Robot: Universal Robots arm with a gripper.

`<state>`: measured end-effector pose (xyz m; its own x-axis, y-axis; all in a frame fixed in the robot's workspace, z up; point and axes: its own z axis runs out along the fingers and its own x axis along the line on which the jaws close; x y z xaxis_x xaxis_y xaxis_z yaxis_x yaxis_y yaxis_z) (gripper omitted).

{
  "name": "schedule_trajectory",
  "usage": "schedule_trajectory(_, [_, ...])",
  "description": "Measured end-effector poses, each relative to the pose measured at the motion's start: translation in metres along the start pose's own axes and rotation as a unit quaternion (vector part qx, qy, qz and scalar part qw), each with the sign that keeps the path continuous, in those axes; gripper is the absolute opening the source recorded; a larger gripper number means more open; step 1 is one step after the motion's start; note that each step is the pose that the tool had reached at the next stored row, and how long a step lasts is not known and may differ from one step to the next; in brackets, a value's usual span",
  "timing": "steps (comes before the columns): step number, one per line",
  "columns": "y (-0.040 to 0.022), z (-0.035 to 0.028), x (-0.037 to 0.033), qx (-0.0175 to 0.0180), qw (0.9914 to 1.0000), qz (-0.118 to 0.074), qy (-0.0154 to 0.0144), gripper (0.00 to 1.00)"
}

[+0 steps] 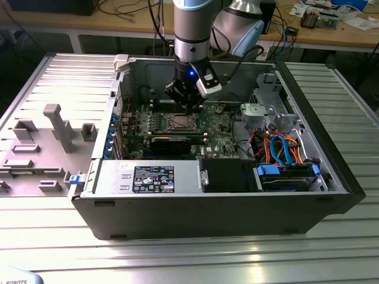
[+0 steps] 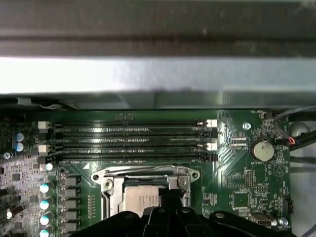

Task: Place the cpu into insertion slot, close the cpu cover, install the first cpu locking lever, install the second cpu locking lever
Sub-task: 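Install the second cpu locking lever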

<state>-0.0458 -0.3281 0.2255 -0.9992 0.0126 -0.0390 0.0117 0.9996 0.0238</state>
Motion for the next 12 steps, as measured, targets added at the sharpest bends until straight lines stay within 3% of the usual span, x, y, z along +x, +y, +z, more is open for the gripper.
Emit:
schedule_trajectory(2, [-0.0040, -0.0002, -0.0001, -0.0001, 1.00000, 0.000, -0.0001, 0.11])
schedule_trajectory(8, [-0.0038, -0.0125, -0.0006, 0.0000, 1.00000, 0.000, 0.0014, 0.11])
schedule_trajectory(12, [-0.0040, -0.0128, -0.0006, -0.0001, 1.00000, 0.000, 0.0015, 0.11])
